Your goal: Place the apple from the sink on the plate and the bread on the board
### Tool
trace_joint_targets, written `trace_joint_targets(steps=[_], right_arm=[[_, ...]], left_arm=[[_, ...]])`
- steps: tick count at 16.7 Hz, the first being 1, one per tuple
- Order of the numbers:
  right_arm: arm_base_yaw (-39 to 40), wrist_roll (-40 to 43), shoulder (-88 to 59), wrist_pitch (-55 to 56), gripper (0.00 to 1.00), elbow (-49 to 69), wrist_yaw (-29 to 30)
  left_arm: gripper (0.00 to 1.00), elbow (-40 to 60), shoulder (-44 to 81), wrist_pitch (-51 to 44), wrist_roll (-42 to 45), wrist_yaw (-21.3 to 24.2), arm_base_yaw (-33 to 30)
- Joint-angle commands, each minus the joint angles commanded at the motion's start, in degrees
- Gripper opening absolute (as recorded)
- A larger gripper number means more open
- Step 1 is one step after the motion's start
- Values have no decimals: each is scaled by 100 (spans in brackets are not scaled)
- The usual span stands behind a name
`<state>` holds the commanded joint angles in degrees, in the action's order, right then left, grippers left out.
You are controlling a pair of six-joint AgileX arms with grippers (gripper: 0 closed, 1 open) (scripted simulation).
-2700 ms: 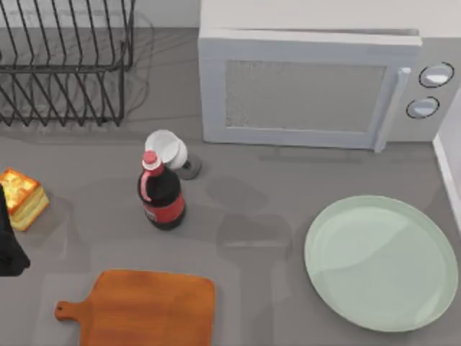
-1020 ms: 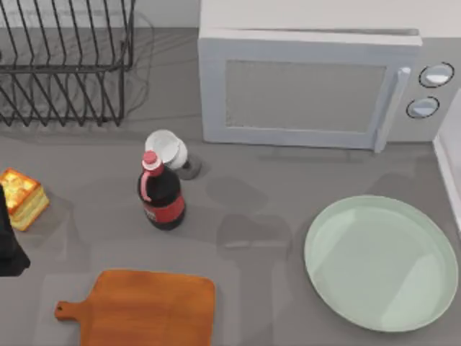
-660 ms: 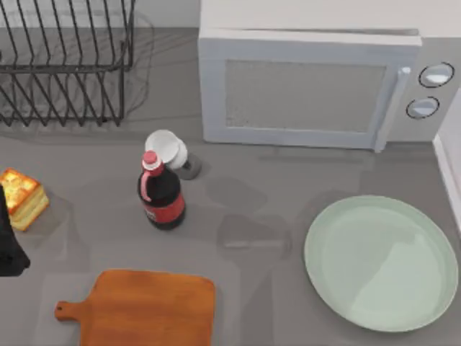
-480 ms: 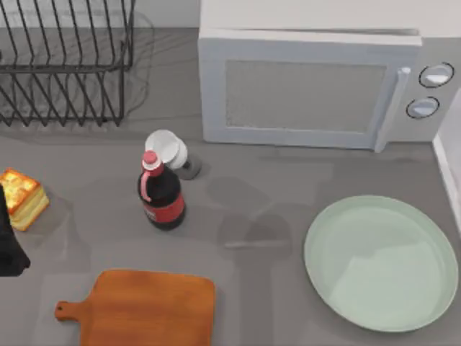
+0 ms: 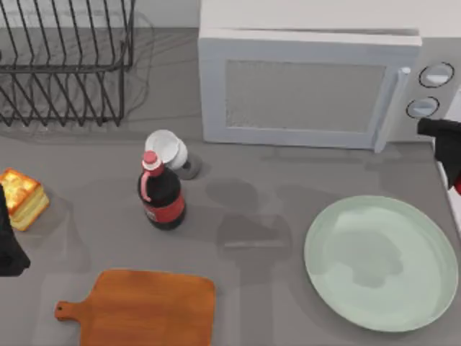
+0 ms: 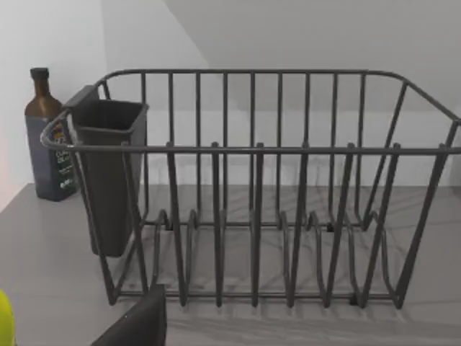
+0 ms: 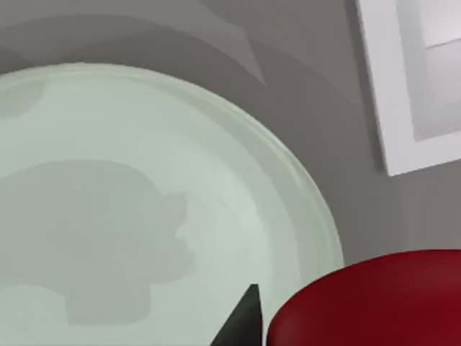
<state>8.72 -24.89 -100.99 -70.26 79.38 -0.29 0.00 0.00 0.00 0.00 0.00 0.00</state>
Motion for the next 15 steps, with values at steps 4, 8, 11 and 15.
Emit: trace_joint_targets(steps=[4, 8, 11, 15], right_arm=[[1104, -266, 238, 47, 0, -181, 26], [1787, -336, 309, 129, 0, -258, 31], [1883, -335, 312, 141, 0, -266, 30], [1883, -335, 312, 141, 8, -266, 30]], left_arm=[[100, 0, 0, 0, 0, 0, 0], [100, 0, 0, 0, 0, 0, 0], [100, 0, 0, 0, 0, 0, 0], [100, 0, 0, 0, 0, 0, 0]])
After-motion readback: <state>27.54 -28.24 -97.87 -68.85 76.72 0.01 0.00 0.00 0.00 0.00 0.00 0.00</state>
